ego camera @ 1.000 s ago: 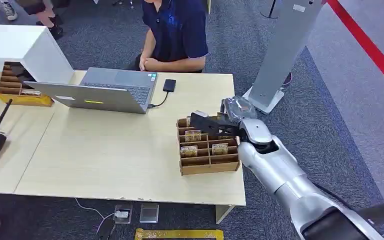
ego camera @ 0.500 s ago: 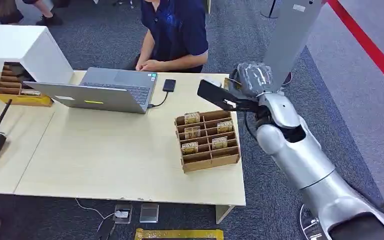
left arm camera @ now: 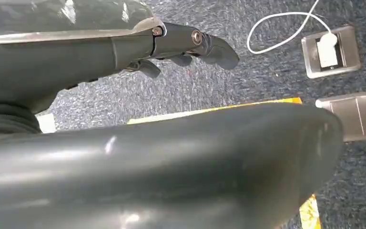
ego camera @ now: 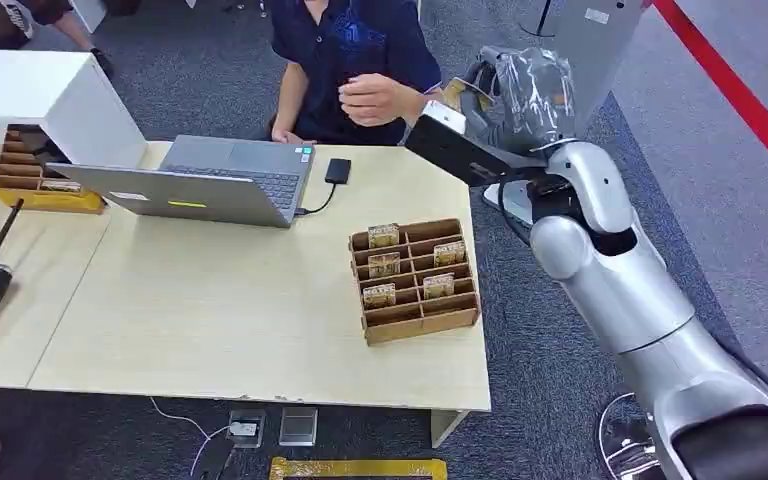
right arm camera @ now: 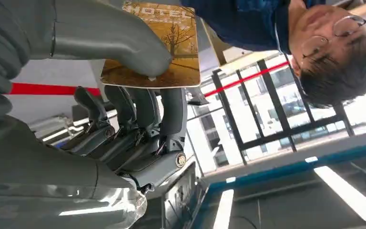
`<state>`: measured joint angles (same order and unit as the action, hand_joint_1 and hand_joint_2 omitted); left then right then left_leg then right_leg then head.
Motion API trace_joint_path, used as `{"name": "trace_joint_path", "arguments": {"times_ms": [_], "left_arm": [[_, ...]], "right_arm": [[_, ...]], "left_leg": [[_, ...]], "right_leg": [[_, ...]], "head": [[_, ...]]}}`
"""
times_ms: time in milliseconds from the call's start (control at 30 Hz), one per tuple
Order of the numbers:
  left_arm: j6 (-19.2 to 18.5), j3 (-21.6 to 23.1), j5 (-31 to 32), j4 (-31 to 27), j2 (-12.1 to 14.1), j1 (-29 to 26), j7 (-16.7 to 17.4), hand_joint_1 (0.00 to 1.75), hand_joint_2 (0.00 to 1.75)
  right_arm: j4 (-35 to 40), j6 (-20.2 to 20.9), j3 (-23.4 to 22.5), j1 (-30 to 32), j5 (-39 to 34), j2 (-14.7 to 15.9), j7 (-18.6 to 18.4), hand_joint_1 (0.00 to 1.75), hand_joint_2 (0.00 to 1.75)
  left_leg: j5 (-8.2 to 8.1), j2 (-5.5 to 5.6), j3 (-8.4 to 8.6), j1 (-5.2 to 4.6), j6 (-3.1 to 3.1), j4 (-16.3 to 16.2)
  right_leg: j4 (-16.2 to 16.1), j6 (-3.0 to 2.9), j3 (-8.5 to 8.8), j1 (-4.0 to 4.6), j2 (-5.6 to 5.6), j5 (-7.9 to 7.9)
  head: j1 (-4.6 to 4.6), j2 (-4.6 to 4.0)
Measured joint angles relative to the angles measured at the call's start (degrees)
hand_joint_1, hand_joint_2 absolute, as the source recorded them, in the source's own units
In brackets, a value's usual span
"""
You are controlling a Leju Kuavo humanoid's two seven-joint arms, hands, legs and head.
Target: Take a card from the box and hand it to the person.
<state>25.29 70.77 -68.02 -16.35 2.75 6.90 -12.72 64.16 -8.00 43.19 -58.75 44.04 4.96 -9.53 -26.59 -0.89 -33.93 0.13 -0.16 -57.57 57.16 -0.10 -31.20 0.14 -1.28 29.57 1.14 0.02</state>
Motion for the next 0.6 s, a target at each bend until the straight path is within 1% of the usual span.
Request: {"name": "trace_joint_path", "arguments": {"times_ms": [100,133,167,200,233,300,333,400,467,600], "left_arm": [[0.0,0.2,0.2,0.0,0.0,0.0,0.0,0.0,0.0],[0.0,0.2,0.3,0.0,0.0,0.0,0.0,0.0,0.0],[-0.1,0.2,0.4,0.0,0.0,0.0,0.0,0.0,0.0],[-0.1,0.3,0.4,0.0,0.0,0.1,0.0,0.0,0.0],[0.0,0.3,0.4,0.0,0.0,0.1,0.2,0.0,0.0],[0.1,0.5,0.5,0.0,-0.1,0.1,0.3,0.0,0.0],[0.3,0.6,0.5,0.0,-0.1,0.1,0.3,0.0,0.0],[0.6,0.7,0.6,0.0,-0.1,0.1,0.3,0.0,0.0],[1.0,0.7,0.6,-0.1,-0.1,0.2,0.3,0.0,0.0],[1.4,1.0,0.6,-0.1,-0.1,0.2,0.3,0.0,0.0]], "right_arm": [[-2.7,-1.1,0.0,-0.4,0.7,-1.0,0.6,1.5,1.75],[-3.4,-1.9,0.0,-0.5,1.5,-1.3,1.0,1.47,1.75],[-4.6,-3.2,0.0,-0.7,2.6,-1.8,1.5,1.47,1.75],[-5.8,-5.2,0.1,-0.9,4.3,-2.4,1.9,1.5,1.75],[-8.1,-7.8,0.2,-1.4,6.5,-3.2,2.4,1.48,1.75],[-10.9,-10.5,0.5,-2.1,9.2,-4.4,2.3,1.52,1.75],[-13.1,-12.2,0.7,-2.5,11.0,-5.3,2.3,1.52,1.75],[-15.8,-14.3,1.0,-2.8,13.3,-6.6,2.3,1.5,1.75],[-20.2,-16.1,1.2,-3.2,15.6,-8.2,2.1,1.47,1.75],[-25.6,-17.7,1.6,-3.2,17.2,-10.5,1.9,1.41,1.75]], "left_leg": [[0.0,0.0,-0.02,0.0,0.0,0.0],[0.0,0.0,-0.03,0.0,0.0,0.0],[0.0,0.0,-0.03,0.0,0.0,0.0],[0.0,0.0,-0.04,0.0,0.0,0.0],[0.0,0.0,-0.04,0.0,0.0,0.0],[0.0,-0.01,-0.04,0.0,0.0,0.0],[0.0,0.0,-0.04,0.0,0.0,0.0],[0.0,0.0,-0.04,0.0,0.0,0.0],[0.0,0.0,-0.03,0.0,0.0,0.0],[0.01,0.0,-0.03,0.0,0.0,0.0]], "right_leg": [[0.0,0.0,-0.01,0.0,-0.01,0.0],[0.0,0.0,-0.01,0.0,0.0,0.0],[0.0,0.0,-0.02,0.0,0.03,0.0],[0.0,0.0,-0.02,0.0,0.03,0.0],[0.0,0.0,-0.02,0.0,0.03,0.0],[0.0,0.0,-0.02,0.0,0.02,0.0],[0.0,0.0,-0.02,0.0,0.0,0.0],[0.0,0.0,-0.02,0.0,0.0,0.0],[0.0,0.0,-0.02,0.01,0.03,0.0],[0.0,0.0,-0.02,0.0,0.0,0.0]], "head": [[-0.02,0.0],[-0.04,0.0],[-0.07,0.0],[-0.04,0.0],[-0.09,0.0],[-0.04,0.0],[-0.04,0.02],[-0.09,0.0],[0.0,0.0],[-0.07,0.02]]}}
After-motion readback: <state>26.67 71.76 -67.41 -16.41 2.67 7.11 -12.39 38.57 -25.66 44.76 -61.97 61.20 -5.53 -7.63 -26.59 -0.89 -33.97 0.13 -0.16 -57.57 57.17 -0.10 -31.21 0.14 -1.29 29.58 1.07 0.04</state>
